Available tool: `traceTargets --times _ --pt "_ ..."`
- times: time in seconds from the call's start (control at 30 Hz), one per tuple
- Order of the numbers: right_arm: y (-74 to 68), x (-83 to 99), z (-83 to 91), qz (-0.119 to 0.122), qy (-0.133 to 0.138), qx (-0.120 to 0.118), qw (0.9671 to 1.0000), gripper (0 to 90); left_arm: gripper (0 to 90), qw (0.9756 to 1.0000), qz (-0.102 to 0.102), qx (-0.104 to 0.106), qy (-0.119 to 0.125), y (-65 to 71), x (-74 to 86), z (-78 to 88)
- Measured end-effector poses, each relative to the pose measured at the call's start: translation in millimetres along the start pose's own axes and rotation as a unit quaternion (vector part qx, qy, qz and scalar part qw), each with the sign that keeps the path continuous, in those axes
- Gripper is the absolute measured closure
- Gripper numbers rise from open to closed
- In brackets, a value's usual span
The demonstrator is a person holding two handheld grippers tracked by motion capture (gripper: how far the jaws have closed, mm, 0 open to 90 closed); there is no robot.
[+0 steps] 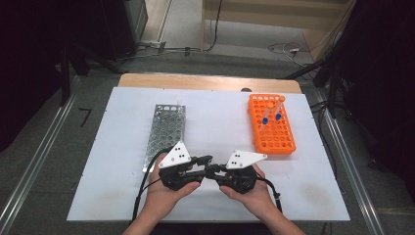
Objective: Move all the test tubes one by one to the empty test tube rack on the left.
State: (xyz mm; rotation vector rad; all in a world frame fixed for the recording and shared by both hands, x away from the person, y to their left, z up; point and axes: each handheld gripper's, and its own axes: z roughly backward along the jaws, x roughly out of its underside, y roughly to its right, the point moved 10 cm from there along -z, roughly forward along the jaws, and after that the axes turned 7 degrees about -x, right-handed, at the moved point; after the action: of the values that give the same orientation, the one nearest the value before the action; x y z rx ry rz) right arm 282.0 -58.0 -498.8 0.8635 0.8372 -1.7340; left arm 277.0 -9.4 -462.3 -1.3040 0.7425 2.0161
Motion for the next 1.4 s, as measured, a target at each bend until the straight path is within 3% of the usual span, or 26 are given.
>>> traceTargets --times 0.27,0.6,0.73,0.8,0.87,1.13,1.4 --pt "-0.4 1.4 -1.8 0.000 -0.003 0.000 1.0000 73.6 75.2 0.9999 -0.012 -0.004 -0.002 1.5 1.8 -2.3" --pt "-0.1 1.3 -1.4 -0.002 0.000 -0.001 1.0000 73.0 76.0 0.9997 -0.021 -0.010 0.003 0.5 1.3 -2.2" --pt "0.8 4.2 -0.3 0.003 -0.003 0.002 1.0000 60.2 76.1 0.9997 -0.017 -0.015 0.012 -3.2 -1.6 0.5" --pt "0.8 4.4 0.4 0.003 -0.002 0.001 1.0000 59.2 76.1 0.9997 -0.013 -0.016 0.013 -5.5 -2.1 1.5" --pt "0.6 3.2 4.1 0.004 0.006 -0.002 1.0000 54.4 76.1 0.9997 -0.009 -0.017 0.015 -7.2 -2.5 1.8" --pt "7.6 5.3 18.5 -0.004 0.019 0.007 0.9998 53.1 76.1 0.9995 -0.009 -0.026 0.017 -15.8 -5.5 5.0" --pt "19.4 12.4 42.5 -0.012 0.037 0.025 0.9989 44.1 76.1 0.9986 0.001 -0.044 0.028 -34.3 -14.2 13.8"
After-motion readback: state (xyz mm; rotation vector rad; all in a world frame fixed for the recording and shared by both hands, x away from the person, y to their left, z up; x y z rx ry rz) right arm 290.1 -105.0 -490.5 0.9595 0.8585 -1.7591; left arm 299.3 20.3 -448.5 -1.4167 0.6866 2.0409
